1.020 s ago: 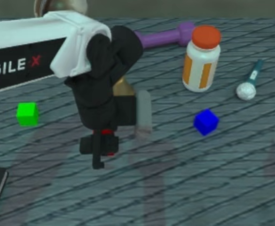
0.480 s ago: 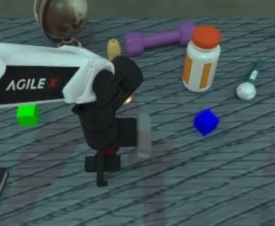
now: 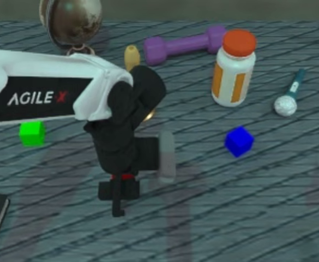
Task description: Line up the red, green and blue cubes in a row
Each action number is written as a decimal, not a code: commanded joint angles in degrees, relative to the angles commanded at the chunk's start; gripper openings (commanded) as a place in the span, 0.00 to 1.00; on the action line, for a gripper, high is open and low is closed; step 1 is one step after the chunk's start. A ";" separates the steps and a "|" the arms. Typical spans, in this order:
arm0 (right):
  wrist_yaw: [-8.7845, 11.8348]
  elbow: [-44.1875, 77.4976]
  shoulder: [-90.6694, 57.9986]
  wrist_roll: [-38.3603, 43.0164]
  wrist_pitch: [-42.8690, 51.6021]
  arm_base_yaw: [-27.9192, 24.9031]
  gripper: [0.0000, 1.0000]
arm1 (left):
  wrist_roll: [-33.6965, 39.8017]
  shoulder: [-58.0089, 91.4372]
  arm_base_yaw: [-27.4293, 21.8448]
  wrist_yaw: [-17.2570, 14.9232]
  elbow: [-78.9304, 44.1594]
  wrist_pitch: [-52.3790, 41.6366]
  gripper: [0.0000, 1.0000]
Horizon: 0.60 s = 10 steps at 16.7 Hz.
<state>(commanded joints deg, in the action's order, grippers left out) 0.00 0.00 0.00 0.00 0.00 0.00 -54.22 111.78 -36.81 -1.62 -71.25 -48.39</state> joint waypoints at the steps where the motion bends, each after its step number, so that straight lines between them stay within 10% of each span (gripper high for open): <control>1: 0.00 0.00 0.00 0.00 0.00 0.00 1.00 | 0.00 0.00 0.00 0.00 0.00 0.00 0.53; 7: 0.00 0.00 0.00 0.00 0.00 0.00 1.00 | 0.00 0.00 0.00 0.00 0.00 0.00 0.98; 10: 0.00 0.00 0.00 0.00 0.00 0.00 1.00 | 0.00 0.00 0.00 0.00 0.00 0.00 1.00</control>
<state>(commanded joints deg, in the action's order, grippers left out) 0.00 0.00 0.00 0.00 0.00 0.00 -54.22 111.78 -36.81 -1.62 -71.25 -48.39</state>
